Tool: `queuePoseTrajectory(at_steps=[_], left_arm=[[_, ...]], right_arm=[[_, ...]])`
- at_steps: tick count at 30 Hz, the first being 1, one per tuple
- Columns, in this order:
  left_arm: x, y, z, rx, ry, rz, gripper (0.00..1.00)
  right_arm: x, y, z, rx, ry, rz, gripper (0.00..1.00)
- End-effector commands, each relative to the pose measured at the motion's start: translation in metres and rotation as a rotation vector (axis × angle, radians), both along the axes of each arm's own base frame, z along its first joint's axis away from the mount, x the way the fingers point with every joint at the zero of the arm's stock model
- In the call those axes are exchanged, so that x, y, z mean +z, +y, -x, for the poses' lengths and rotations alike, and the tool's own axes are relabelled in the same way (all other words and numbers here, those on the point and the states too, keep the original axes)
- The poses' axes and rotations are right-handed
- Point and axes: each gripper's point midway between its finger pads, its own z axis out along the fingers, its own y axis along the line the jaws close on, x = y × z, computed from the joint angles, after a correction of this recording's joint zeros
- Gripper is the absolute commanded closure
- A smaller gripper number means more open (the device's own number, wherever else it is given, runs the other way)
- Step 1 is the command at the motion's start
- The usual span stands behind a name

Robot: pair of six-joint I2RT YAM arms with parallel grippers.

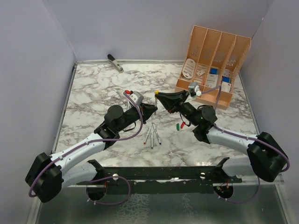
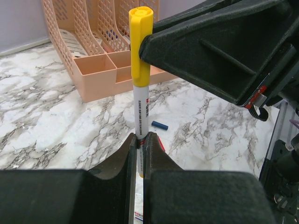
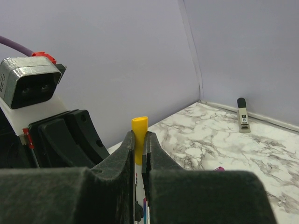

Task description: Insert the pens into the pen caps

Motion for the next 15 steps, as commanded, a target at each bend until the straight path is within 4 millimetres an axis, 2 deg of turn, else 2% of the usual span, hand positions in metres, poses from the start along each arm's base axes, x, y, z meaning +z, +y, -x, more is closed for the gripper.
queuePoseTrajectory(at_steps=[1, 4, 8, 12, 15], left_arm=[[0.118, 0.023, -0.002, 0.094, -0.292, 0.267, 1.0], [0.105, 0.017, -0.004, 0.078, -0.25, 0.241, 1.0], [0.076, 0.007, -0.006, 0.045, -0.167, 0.179, 1.0], [0.054, 0.005, -0.005, 0.029, -0.101, 0.146, 1.0], [0.036, 0.003, -0.004, 0.024, -0.056, 0.118, 1.0]], right_arm=[[-0.104, 0.014, 0.015, 0.1, 0.247, 0.24, 0.99], [-0.093, 0.011, 0.01, 0.07, 0.226, 0.222, 0.99], [-0.07, 0.009, -0.002, 0.017, 0.182, 0.188, 0.96], [-0.042, 0.007, -0.012, -0.039, 0.121, 0.15, 0.71], [-0.017, 0.001, -0.016, -0.079, 0.061, 0.108, 0.6]])
